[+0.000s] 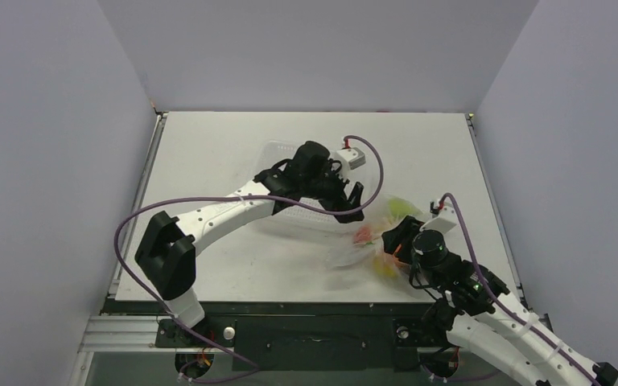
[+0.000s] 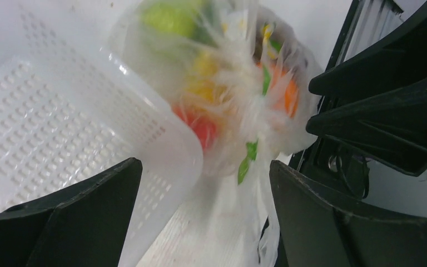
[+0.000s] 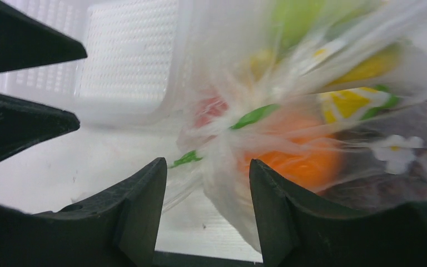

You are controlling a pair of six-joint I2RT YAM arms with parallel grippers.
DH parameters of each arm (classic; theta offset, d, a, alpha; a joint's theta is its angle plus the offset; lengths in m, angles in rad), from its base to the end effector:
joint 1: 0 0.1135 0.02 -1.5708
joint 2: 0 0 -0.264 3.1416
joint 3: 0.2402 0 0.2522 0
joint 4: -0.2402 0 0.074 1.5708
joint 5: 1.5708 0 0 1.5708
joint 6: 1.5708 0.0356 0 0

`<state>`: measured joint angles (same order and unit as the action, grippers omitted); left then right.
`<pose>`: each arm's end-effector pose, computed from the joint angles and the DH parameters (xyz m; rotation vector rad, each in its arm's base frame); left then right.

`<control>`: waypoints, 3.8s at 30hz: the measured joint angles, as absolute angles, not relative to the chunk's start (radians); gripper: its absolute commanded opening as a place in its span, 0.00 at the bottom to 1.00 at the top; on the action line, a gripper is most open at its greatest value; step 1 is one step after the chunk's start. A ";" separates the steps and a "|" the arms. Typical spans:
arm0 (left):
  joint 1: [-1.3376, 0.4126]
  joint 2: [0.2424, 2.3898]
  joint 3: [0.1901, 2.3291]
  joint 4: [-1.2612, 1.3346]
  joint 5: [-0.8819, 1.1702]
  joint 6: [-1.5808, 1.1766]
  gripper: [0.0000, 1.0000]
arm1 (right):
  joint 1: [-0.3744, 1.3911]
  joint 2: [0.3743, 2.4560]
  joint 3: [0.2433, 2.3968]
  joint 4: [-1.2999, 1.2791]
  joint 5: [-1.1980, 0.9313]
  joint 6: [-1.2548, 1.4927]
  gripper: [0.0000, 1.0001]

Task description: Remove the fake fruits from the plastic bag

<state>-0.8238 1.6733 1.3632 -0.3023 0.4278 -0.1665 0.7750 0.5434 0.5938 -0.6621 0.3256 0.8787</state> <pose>0.2512 -0.2930 0.2973 0.9854 2.0875 -1.0048 0.0964 0.0785 0.2604 0.3017 2.1876 0.5972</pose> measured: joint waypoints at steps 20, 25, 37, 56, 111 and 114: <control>-0.976 2.121 1.785 -0.372 0.276 -0.222 0.53 | 0.668 0.525 0.491 -0.709 0.432 0.951 0.58; -0.994 2.151 1.803 -0.383 0.265 -0.229 0.04 | 0.667 0.511 0.468 -0.682 0.410 0.937 0.63; -1.000 2.153 1.820 -0.363 0.269 -0.298 0.00 | 0.667 0.448 0.469 -0.637 0.358 0.881 0.62; -0.952 2.145 1.820 -0.332 0.092 -0.461 0.00 | 0.661 0.442 0.469 -0.633 0.440 0.953 0.00; -0.788 1.985 1.657 -0.139 0.275 -0.634 0.00 | 0.589 0.241 0.424 -0.616 0.350 0.912 0.05; -0.788 1.995 1.659 -0.140 0.297 -0.631 0.00 | 0.589 0.244 0.426 -0.633 0.351 0.923 0.32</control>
<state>-0.7876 1.9945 1.6592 -0.1398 0.2970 -0.6312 0.5888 0.2440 0.4259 -0.6327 0.3508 0.9226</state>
